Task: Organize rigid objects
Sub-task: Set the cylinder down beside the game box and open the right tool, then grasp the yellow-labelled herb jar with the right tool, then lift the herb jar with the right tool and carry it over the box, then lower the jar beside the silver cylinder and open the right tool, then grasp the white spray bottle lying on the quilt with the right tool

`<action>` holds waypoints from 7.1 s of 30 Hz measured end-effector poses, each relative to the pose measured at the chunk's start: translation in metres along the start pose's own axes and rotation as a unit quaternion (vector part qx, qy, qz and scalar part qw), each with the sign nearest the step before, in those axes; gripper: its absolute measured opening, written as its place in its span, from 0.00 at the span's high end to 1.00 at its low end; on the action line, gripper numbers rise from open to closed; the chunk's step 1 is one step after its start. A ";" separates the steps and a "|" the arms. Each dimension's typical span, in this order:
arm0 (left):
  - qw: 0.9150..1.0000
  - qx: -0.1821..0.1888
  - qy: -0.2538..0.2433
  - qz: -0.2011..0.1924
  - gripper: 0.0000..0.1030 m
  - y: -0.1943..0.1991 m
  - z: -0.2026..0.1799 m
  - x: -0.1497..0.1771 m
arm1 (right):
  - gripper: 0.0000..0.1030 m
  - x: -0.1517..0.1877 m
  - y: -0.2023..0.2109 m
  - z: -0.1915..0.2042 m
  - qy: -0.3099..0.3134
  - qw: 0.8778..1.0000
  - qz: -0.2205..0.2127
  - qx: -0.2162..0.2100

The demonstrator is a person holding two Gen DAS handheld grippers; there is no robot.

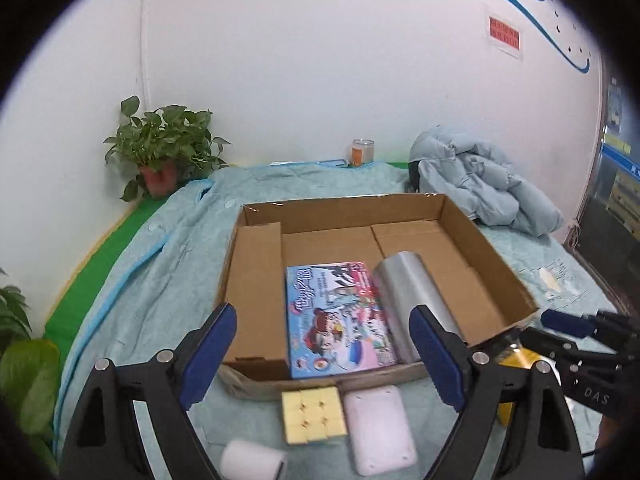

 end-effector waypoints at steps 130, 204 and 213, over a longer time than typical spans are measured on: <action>0.944 0.288 0.070 0.142 0.18 -0.095 -0.158 -0.006 | 0.22 -0.022 -0.003 -0.014 -0.010 0.990 0.059 -0.127; 0.997 0.027 -0.038 0.060 0.09 0.082 -0.024 -0.008 | 0.00 0.065 0.061 -0.108 0.053 0.992 0.076 -0.081; 0.955 0.198 0.078 0.206 0.09 -0.046 -0.160 0.132 | 0.12 0.147 0.015 -0.139 0.001 0.995 0.095 -0.020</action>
Point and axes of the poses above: each gripper's, at about its wrist camera, not at the fingertips, and y roughly against the way its jaws point, z to its left, x to its underside, the point moved 8 cm from there along -y, roughly the way its jaws point, and after that the axes turned 3 degrees about -z, right-handed, at the moved point
